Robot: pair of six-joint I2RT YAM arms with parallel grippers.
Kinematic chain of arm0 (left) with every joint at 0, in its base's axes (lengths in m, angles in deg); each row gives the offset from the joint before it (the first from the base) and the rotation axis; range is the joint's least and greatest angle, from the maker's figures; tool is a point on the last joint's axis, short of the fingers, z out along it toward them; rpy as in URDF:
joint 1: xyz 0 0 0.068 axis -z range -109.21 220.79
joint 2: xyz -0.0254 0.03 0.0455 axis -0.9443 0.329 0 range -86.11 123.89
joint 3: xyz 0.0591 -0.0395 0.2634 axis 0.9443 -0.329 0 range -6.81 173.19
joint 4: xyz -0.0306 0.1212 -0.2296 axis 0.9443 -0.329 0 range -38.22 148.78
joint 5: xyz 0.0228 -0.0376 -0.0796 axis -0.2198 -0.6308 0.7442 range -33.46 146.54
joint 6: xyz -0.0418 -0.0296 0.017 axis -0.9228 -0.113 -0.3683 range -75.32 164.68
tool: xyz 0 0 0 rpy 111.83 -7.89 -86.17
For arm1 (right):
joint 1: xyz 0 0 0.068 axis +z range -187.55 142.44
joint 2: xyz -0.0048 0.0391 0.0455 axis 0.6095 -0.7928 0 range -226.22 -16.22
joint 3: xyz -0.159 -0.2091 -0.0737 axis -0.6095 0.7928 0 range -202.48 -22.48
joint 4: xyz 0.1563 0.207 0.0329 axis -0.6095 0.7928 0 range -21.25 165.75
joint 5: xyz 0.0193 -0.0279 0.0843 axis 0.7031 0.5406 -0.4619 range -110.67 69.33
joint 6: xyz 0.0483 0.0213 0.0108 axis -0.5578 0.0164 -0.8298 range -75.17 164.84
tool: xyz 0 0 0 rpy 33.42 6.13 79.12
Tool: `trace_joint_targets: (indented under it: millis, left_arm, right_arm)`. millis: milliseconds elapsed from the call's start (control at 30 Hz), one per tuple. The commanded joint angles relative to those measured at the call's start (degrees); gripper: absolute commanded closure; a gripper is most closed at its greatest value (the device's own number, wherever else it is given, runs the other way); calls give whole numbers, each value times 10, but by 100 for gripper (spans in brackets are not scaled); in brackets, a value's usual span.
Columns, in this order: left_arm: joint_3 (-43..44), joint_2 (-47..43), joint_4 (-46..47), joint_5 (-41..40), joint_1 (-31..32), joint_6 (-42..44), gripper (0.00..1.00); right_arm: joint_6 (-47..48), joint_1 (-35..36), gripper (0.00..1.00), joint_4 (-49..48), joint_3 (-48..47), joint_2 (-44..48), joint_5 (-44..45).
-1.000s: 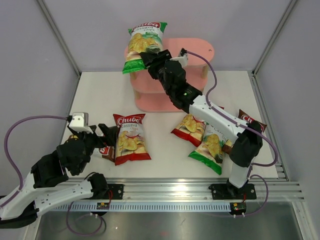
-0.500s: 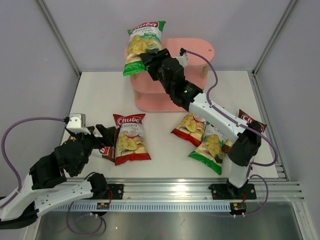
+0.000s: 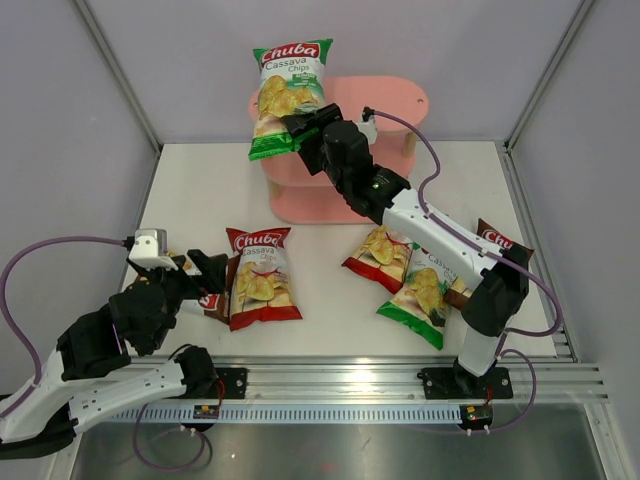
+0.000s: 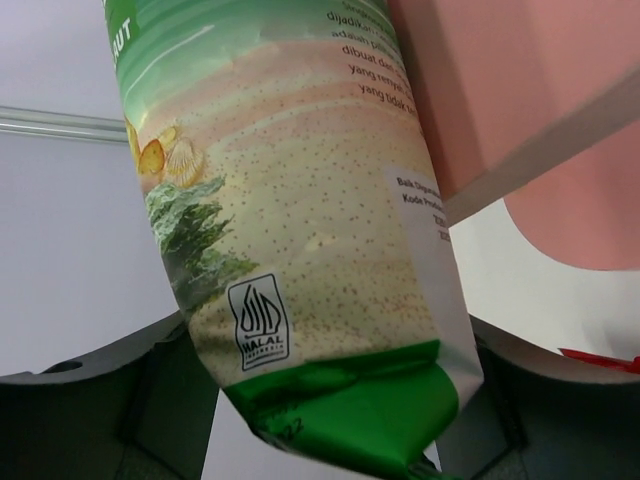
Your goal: Place and organize the chips bags onto the shelf
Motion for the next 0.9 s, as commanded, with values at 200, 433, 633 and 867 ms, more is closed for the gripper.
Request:
trace_joint_targets:
  millis: [200, 433, 633, 867]
  left_arm:
    - [0, -11, -5, -28, -1, -22, 1]
    - [-1, -9, -6, -28, -1, -25, 1]
    - [-2, -15, -9, -32, -1, -25, 1]
    - [-5, -25, -9, -33, -1, -24, 1]
  right_arm:
    - [-51, 12, 30, -30, 12, 45, -5]
    - [-55, 13, 53, -45, 7, 42, 2]
    - [-56, 6, 56, -26, -45, 7, 3]
    - [-60, -3, 56, 8, -85, -25, 12]
